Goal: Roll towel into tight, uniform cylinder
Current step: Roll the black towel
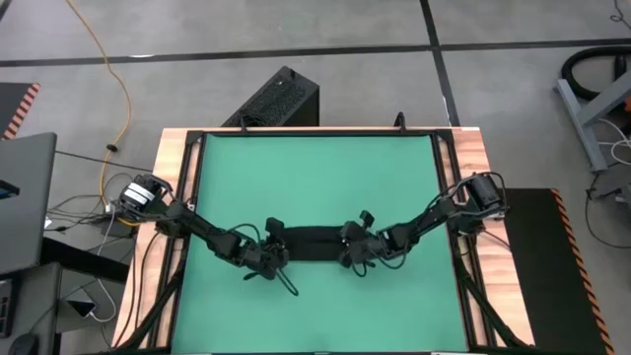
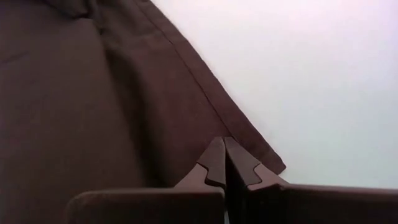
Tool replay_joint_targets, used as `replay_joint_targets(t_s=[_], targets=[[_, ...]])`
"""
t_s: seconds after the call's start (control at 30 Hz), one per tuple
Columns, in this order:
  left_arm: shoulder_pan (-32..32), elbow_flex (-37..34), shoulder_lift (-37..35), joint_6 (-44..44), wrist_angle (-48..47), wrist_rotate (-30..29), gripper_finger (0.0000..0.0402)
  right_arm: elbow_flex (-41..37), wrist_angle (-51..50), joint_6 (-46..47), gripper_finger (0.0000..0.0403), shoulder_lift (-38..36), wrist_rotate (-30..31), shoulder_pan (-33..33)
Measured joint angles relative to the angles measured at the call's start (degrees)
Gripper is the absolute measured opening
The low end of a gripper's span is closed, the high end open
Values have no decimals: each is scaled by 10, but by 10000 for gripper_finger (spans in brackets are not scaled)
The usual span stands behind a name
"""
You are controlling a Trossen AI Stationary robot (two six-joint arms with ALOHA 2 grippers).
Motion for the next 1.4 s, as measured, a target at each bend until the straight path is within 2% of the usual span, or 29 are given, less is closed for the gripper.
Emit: replay_joint_targets(t_s=[0.17, 0.3, 0.6, 0.67, 0.77, 0.83, 0.93, 1.13, 1.4], targets=[[5, 0, 1, -48, 1, -4, 0, 0, 1, 11, 12, 1, 26, 19], [5, 0, 1, -63, 2, -3, 0, -3, -8, -21, 27, -12, 57, 26], [2, 0, 2, -74, 3, -1, 0, -1, -39, -166, 70, -143, 87, 24], [2, 0, 2, -74, 3, 0, 0, -1, -35, -202, 81, -174, 61, 32], [2, 0, 2, -75, 3, 1, 0, -1, 10, -256, 106, -191, -8, 56], [2, 0, 2, -75, 2, 1, 0, -1, 49, -289, 130, -183, -30, 75], [2, 0, 2, -75, 1, 2, 0, 0, 88, -329, 177, -155, -25, 97], [2, 0, 2, -80, 0, 3, 0, 0, 96, -337, 266, -92, -9, 97], [2, 0, 2, -81, -2, 4, 0, 2, 113, -351, 281, -20, -8, 79]])
